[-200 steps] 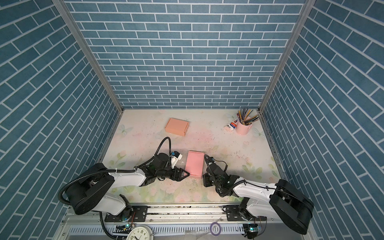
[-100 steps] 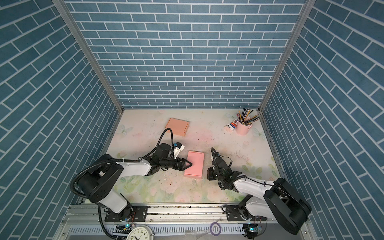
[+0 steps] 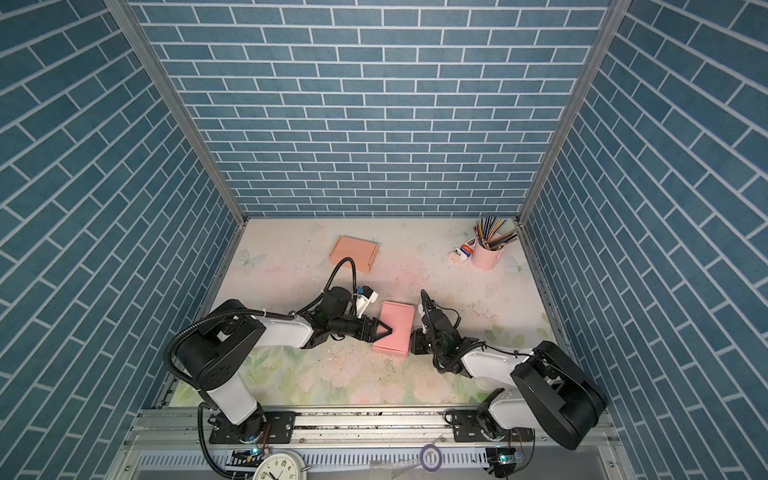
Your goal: Fold the paper box
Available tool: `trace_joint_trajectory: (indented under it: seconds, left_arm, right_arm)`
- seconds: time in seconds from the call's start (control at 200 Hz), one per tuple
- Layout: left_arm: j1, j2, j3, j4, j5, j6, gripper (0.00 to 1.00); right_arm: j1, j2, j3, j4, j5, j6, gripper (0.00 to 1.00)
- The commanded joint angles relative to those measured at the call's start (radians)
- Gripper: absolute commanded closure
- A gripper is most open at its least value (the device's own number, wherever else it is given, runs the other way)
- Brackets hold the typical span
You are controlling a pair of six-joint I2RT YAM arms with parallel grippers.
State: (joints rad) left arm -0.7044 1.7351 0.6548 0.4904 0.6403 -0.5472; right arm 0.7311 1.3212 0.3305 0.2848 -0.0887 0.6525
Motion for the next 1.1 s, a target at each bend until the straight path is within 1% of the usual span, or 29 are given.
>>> trace_joint_trajectory:
  seconds: [0.0, 0.225, 0.38, 0.5, 0.605, 0.83, 0.93, 1.095]
  left_arm:
    - [-0.031, 0.011, 0.022, 0.044, 0.014, -0.017, 0.19]
    - [-0.031, -0.003, 0.019, 0.003, -0.024, 0.004, 0.22]
    - [-0.012, -0.012, 0.013, -0.006, -0.028, 0.006, 0.22]
    - [0.004, -0.017, 0.021, -0.012, -0.024, 0.008, 0.22]
    - [0.009, -0.013, 0.045, -0.028, -0.024, 0.018, 0.22]
    - [0.011, 0.023, 0.107, -0.067, -0.025, 0.041, 0.22]
    - [0.010, 0.039, 0.137, -0.093, -0.031, 0.062, 0.23]
    - [0.008, 0.063, 0.170, -0.098, -0.024, 0.067, 0.23]
  right_arm:
    - [0.002, 0.005, 0.009, -0.021, -0.030, -0.013, 0.92]
    - [-0.006, -0.080, -0.012, -0.098, 0.016, -0.021, 0.91]
    - [-0.055, -0.132, -0.034, -0.124, 0.009, -0.039, 0.90]
    - [-0.102, -0.146, -0.024, -0.145, -0.001, -0.073, 0.89]
    - [-0.143, -0.124, 0.001, -0.143, -0.028, -0.098, 0.90]
    - [-0.188, -0.027, 0.067, -0.114, -0.045, -0.135, 0.90]
    - [-0.188, 0.031, 0.102, -0.112, -0.028, -0.150, 0.90]
    - [-0.189, 0.105, 0.128, -0.059, -0.062, -0.146, 0.91]
